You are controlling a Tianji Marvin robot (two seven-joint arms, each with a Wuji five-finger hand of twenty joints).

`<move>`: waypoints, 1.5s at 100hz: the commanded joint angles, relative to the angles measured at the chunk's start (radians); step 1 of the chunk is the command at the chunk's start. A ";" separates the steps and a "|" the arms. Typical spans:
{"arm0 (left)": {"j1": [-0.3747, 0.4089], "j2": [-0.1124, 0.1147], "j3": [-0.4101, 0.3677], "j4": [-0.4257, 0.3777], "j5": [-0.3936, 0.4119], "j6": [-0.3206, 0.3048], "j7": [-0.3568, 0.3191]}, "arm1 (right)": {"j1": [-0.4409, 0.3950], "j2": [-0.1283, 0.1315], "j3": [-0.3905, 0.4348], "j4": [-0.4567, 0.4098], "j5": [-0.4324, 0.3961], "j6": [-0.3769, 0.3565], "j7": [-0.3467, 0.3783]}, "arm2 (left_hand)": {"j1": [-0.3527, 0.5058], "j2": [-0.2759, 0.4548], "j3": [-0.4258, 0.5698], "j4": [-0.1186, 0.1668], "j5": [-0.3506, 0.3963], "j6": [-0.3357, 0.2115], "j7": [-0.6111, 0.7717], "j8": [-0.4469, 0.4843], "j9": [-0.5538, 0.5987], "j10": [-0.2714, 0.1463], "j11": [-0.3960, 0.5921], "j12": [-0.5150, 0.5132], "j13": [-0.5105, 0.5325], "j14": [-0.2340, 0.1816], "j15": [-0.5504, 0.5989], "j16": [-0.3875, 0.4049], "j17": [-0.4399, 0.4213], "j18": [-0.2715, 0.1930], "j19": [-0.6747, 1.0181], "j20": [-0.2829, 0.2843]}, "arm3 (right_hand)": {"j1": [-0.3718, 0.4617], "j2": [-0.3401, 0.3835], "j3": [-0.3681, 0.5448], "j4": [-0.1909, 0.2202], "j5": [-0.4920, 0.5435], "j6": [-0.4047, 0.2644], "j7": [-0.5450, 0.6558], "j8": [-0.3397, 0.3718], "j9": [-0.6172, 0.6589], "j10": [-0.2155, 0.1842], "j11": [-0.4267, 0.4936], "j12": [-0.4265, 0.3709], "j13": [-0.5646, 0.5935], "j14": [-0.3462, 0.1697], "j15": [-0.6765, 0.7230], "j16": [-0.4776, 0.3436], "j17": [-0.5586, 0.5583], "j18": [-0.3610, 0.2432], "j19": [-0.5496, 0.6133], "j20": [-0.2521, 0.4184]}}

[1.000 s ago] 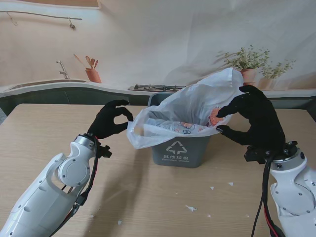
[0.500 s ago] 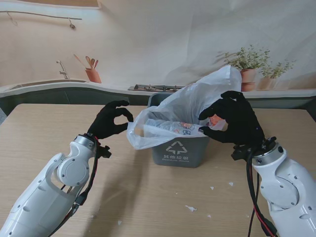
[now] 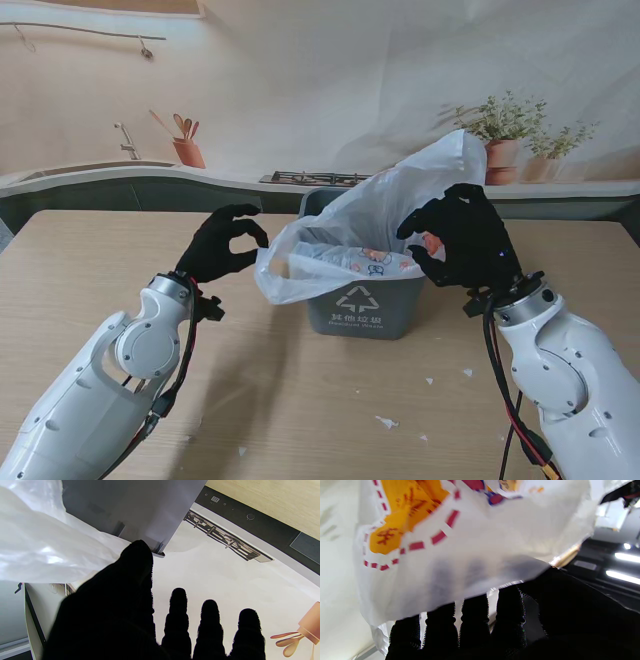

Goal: Fit the garbage bag over the bin

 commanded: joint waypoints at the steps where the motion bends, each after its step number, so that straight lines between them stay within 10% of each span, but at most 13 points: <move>1: 0.005 -0.002 -0.002 -0.010 0.000 0.005 -0.011 | -0.002 0.000 -0.007 0.009 -0.001 0.006 0.025 | 0.049 0.030 0.023 -0.008 0.007 -0.013 0.034 0.015 -0.022 -0.049 0.014 0.012 0.006 -0.010 0.014 0.008 -0.002 0.001 0.006 0.020 | -0.006 -0.037 0.048 -0.046 -0.013 -0.003 -0.007 -0.016 -0.028 0.007 -0.017 -0.009 -0.013 0.022 -0.011 -0.009 -0.021 -0.008 0.030 -0.015; 25: 0.006 -0.001 -0.005 -0.012 0.000 0.005 -0.013 | -0.018 0.012 -0.004 -0.009 -0.008 0.064 0.128 | 0.049 0.030 0.023 -0.009 0.006 -0.012 0.033 0.015 -0.022 -0.049 0.014 0.012 0.006 -0.009 0.015 0.008 -0.003 0.002 0.006 0.020 | -0.050 -0.056 0.086 -0.038 -0.009 0.006 -0.073 -0.012 -0.094 0.002 -0.031 -0.007 -0.046 0.007 -0.042 -0.020 -0.031 -0.013 0.016 -0.018; 49: 0.005 -0.002 -0.002 -0.009 -0.003 0.010 -0.012 | -0.031 0.023 0.009 -0.026 -0.019 0.090 0.216 | 0.049 0.030 0.023 -0.009 0.006 -0.012 0.033 0.016 -0.022 -0.049 0.014 0.012 0.006 -0.009 0.014 0.008 -0.003 0.002 0.005 0.020 | -0.125 -0.034 0.113 0.093 -0.060 0.046 -0.208 0.160 -0.185 -0.004 -0.058 -0.024 -0.096 -0.004 -0.095 -0.039 -0.035 -0.021 -0.005 -0.014; 119: 0.002 -0.003 0.003 -0.005 -0.007 0.017 -0.014 | -0.005 0.037 -0.048 0.040 -0.036 0.170 0.296 | 0.049 0.030 0.022 -0.009 0.006 -0.014 0.034 0.017 -0.021 -0.049 0.014 0.012 0.006 -0.009 0.014 0.008 -0.003 0.001 0.006 0.020 | -0.175 -0.047 0.071 0.089 -0.218 0.104 -0.247 0.154 -0.367 0.007 -0.151 -0.076 -0.210 -0.001 -0.220 -0.096 -0.070 -0.027 -0.079 -0.005; 150: 0.005 -0.001 -0.002 -0.014 -0.008 0.020 -0.021 | 0.010 0.032 -0.080 0.087 -0.032 0.171 0.234 | 0.047 0.032 0.020 -0.009 0.003 -0.010 0.032 0.016 -0.023 -0.047 0.013 0.012 0.005 -0.007 0.013 0.007 -0.003 0.002 0.006 0.021 | -0.138 -0.067 0.121 0.090 -0.053 0.058 -0.151 0.206 -0.127 -0.016 -0.056 -0.039 -0.085 0.007 -0.150 -0.068 -0.041 -0.017 -0.090 0.007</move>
